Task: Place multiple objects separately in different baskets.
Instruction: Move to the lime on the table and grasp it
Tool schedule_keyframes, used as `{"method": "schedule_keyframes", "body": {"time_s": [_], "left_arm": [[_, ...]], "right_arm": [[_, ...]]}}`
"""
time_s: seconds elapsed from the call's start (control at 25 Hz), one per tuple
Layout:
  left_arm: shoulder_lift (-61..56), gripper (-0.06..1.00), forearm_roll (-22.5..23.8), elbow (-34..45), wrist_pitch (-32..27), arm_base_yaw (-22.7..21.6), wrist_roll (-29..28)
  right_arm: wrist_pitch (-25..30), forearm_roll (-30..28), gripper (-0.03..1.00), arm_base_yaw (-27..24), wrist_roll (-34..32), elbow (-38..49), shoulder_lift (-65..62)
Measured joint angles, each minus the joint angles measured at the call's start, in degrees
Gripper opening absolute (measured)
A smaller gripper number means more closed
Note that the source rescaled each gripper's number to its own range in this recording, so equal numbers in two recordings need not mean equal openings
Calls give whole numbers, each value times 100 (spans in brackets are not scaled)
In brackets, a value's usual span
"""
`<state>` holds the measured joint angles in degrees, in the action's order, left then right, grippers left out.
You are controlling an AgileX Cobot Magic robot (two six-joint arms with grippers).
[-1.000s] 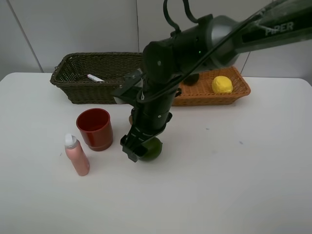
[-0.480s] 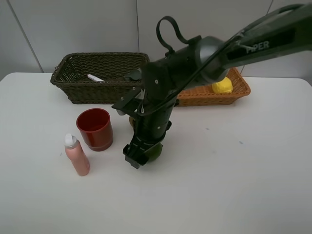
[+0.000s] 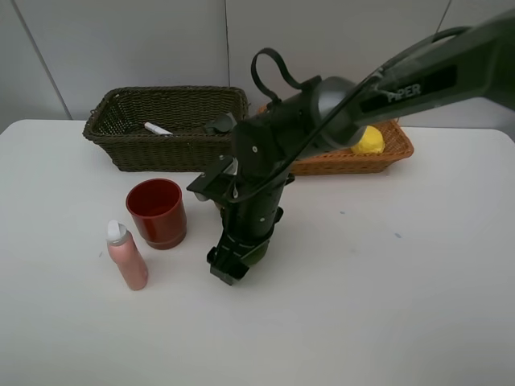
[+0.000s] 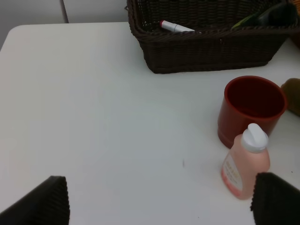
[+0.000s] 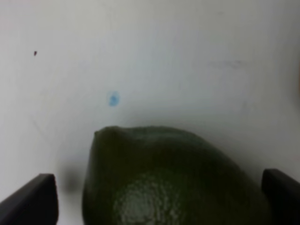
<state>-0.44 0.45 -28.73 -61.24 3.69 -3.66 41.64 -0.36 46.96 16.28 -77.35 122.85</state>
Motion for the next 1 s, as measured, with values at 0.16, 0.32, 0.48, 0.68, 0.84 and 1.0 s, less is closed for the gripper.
{"method": "schedule_keyframes", "body": {"time_s": [0.16, 0.32, 0.48, 0.68, 0.84, 1.0], "left_arm": [[0, 100, 0, 0, 0, 0, 0], [0, 100, 0, 0, 0, 0, 0], [0, 100, 0, 0, 0, 0, 0], [0, 100, 0, 0, 0, 0, 0], [0, 100, 0, 0, 0, 0, 0], [0, 100, 0, 0, 0, 0, 0]], "right_arm": [[-5, 0, 92, 0, 0, 0, 0], [0, 0, 92, 0, 0, 0, 0], [0, -12, 68, 0, 0, 0, 0], [37, -6, 66, 0, -7, 0, 0], [42, -6, 66, 0, -7, 0, 0], [42, -6, 66, 0, -7, 0, 0]]}}
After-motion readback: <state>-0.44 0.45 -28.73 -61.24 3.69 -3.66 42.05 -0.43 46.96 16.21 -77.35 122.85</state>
